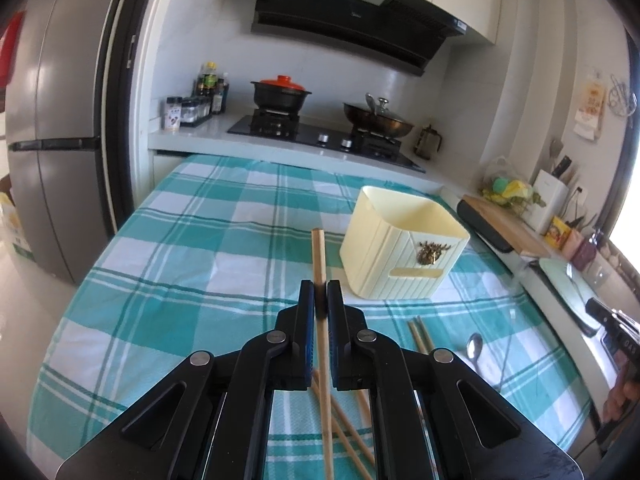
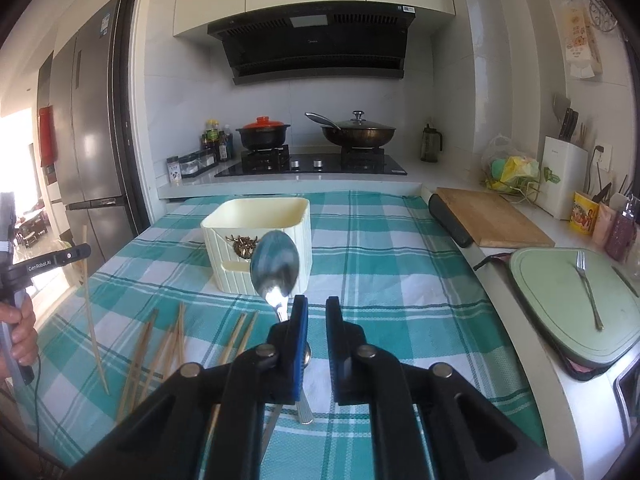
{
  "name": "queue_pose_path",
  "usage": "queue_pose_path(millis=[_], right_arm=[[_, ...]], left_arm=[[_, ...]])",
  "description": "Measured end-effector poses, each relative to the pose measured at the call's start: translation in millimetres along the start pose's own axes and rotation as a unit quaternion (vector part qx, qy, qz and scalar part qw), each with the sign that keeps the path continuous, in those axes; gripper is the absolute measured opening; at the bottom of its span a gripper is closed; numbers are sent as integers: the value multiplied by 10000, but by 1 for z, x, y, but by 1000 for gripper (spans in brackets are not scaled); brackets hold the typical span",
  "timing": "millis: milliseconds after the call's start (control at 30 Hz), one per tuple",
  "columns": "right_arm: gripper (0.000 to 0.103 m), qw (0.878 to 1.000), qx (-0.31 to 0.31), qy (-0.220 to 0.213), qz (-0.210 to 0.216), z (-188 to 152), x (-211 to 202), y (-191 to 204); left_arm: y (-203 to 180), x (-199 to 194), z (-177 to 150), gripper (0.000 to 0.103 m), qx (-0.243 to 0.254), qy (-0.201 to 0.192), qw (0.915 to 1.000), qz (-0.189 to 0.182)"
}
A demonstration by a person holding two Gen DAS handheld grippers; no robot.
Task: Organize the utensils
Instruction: 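Carry the chopstick in the left tool and spoon in the right tool over the caddy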
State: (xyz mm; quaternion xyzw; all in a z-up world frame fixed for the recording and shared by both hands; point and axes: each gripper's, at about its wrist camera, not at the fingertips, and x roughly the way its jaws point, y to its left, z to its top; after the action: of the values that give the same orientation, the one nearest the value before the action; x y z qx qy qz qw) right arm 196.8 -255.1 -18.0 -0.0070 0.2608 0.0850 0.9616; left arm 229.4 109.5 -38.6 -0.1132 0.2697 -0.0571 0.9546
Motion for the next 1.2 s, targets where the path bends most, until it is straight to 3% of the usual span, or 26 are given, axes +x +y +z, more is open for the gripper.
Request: queue_pose_path(millis=[133, 200, 233, 267, 333, 433, 533, 667, 800, 1000, 1033, 1067, 1200], right_arm=[[8, 9994, 81, 322, -10, 0, 10, -9], [16, 9988, -33, 487, -74, -1, 19, -9], [25, 9983, -126, 562, -37, -2, 24, -10], [36, 9978, -206, 634, 43, -3, 30, -7], [45, 9948, -391, 878, 347, -5, 48, 0], [45, 9820, -737, 1445, 968, -11, 90, 15], [46, 9690, -1057, 1834, 1274, -18, 130, 33], [54, 9567, -1149, 2224, 1487, -23, 180, 47], [54, 9496, -1190, 2529, 1420, -30, 220, 58], [60, 9521, -1399, 2436, 1208, -31, 244, 72], [45, 9527, -1381, 2428, 1199, -30, 244, 72], [41, 9526, -1337, 2460, 1191, -27, 243, 71], [41, 9609, -1108, 2199, 1269, -15, 216, 60]], left_arm=[[3, 1, 2, 4, -98, 82, 9999, 14], [5, 2, 3, 4, -161, 120, 9998, 3], [6, 3, 3, 4, -190, 135, 9997, -16], [7, 5, 3, 4, -204, 147, 9997, -17], [7, 7, 3, 4, -220, 169, 9996, -8], [7, 9, 3, 4, -230, 203, 9995, -21], [5, 8, 3, 4, -192, 207, 9996, -16], [5, 8, 3, 4, -202, 210, 9996, -13], [5, 5, 3, 4, -218, 219, 9995, 7], [6, 5, 4, 4, -162, 231, 9996, 33], [6, 5, 5, 4, -169, 237, 9996, 28], [6, 5, 5, 4, -173, 241, 9996, 23], [2, -2, 7, 3, -119, 180, 9998, -26]])
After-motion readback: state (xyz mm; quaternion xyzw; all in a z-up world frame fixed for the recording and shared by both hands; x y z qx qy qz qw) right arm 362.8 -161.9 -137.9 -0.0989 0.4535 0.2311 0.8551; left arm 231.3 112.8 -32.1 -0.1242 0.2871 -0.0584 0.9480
